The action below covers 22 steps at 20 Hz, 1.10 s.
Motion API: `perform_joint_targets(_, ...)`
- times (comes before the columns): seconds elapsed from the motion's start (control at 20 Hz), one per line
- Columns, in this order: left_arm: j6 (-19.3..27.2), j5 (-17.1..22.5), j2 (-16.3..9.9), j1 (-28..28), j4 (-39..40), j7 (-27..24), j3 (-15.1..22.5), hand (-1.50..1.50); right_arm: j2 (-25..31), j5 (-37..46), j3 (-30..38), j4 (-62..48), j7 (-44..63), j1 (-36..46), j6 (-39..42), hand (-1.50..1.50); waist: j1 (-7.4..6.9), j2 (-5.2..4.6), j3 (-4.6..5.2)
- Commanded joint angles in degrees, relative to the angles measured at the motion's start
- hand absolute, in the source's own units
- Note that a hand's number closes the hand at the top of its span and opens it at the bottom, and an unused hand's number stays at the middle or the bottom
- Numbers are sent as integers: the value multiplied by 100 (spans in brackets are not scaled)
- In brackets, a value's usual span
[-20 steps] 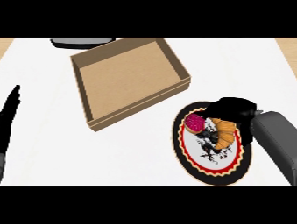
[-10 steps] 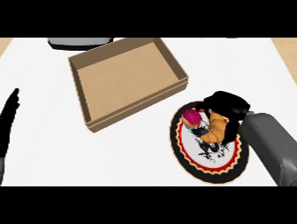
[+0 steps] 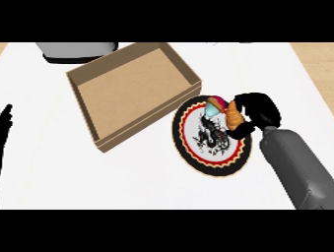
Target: Pick the croissant from the plate and place it in the cardboard box
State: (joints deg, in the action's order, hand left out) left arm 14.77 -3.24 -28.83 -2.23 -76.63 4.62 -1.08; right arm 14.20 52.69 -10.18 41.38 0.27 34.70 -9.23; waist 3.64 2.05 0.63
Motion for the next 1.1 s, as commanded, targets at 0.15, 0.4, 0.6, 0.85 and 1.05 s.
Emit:
perform_joint_targets(0.15, 71, -75, 122, -90, 217, -80, 9, 0, -486, 852, -316, 1771, 2255, 93, -718, 150, 67, -31, -30)
perform_joint_targets(0.4, -9, -142, 206, -151, 220, -162, 83, 0, -644, 1519, -909, 3432, 2953, -194, -329, 150, -169, -135, -54)
perform_joint_targets(0.6, -292, -61, 39, -455, 324, -91, -60, 0, -1021, 1484, -991, 4229, 3563, 351, 841, 150, -278, -173, -58)
perform_joint_targets(0.85, -141, -294, 310, -364, 250, -192, 94, 0, -1406, 776, -749, 3598, 3662, 1203, 468, 150, -438, -216, -62)
perform_joint_targets(1.05, -179, -326, 390, -526, 58, 135, 122, 0, -1415, 282, -551, 2631, 3955, 2074, -15, 150, -486, -223, -63)
